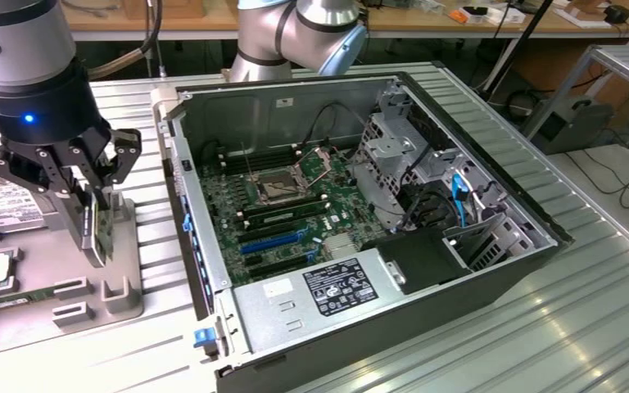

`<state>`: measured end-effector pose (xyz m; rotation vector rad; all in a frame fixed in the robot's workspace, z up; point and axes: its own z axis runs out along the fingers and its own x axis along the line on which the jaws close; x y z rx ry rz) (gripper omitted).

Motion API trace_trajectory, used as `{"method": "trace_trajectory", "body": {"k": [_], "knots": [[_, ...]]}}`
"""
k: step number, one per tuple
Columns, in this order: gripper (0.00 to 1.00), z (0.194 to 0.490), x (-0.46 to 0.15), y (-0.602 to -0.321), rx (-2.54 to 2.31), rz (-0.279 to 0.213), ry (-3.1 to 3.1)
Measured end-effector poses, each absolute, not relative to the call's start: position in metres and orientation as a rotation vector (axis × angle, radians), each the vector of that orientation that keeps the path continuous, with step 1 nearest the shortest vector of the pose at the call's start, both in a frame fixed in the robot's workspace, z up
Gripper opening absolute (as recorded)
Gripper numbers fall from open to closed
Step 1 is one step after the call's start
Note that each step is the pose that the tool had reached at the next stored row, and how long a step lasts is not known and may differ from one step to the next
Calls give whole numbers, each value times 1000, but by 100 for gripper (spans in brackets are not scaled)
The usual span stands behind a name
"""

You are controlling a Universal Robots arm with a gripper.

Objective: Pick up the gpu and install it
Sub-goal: 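Pick up the gpu and move the gpu toward the slot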

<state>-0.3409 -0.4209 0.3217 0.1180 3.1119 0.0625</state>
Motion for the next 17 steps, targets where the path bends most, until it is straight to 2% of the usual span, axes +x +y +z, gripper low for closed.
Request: {"method": "trace_trajectory", "body": {"k": [17], "knots": [[27, 338, -341, -421, 118, 62, 3112]]}}
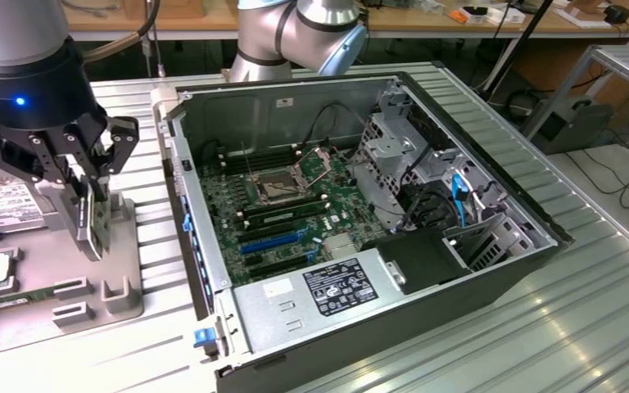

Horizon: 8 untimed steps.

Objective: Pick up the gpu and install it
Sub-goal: 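Pick up the gpu and move the gpu toward the slot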

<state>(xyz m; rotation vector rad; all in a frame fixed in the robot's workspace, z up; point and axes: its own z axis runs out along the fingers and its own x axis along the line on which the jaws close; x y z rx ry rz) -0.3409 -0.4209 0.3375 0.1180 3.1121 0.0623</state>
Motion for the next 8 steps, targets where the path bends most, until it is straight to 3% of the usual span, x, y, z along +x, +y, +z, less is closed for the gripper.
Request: {"method": "trace_trajectory", "body": {"k": [8], "knots": [[27, 347, -341, -421, 118, 62, 3112]]}}
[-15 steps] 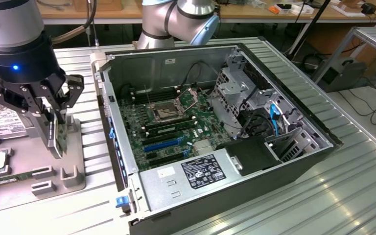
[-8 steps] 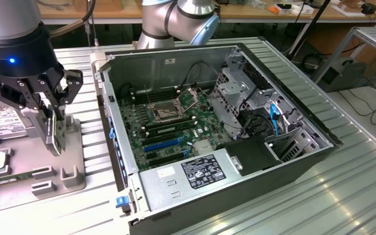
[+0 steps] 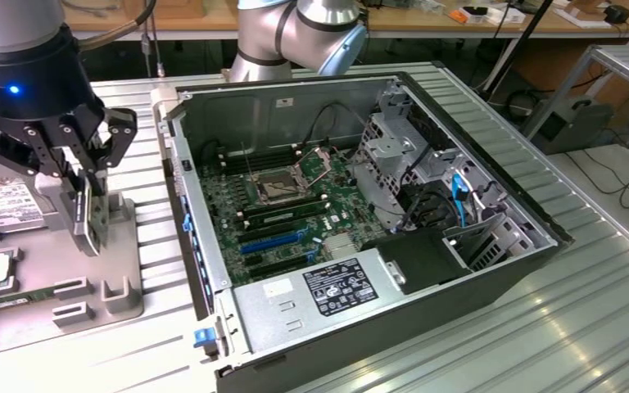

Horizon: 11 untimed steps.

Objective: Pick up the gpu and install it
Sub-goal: 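Pick up the gpu and move the gpu toward the slot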

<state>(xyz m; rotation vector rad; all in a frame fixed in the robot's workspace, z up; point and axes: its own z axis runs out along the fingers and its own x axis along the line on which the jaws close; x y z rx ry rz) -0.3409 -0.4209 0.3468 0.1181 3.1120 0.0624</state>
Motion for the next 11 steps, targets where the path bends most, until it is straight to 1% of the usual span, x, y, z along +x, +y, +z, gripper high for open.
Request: {"method": "trace_trajectory", "body": {"k": [11], "knots": [[27, 356, -341, -421, 118, 62, 3112]]}}
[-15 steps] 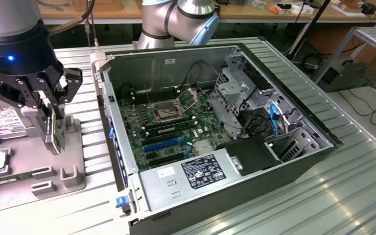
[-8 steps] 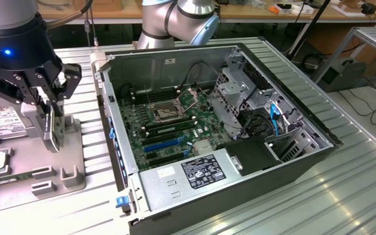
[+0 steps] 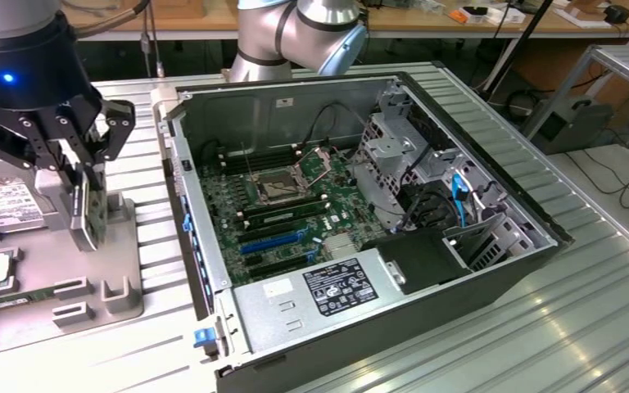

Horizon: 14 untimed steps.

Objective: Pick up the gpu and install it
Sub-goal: 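Pick up the gpu and move the gpu toward the slot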

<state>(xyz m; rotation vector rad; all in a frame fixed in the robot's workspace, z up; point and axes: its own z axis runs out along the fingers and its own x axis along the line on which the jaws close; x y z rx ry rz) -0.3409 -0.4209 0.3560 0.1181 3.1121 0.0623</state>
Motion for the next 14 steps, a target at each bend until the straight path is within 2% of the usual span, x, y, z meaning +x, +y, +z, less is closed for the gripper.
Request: {"method": "trace_trajectory", "body": {"k": [14], "knots": [[27, 377, -341, -421, 118, 62, 3112]]}}
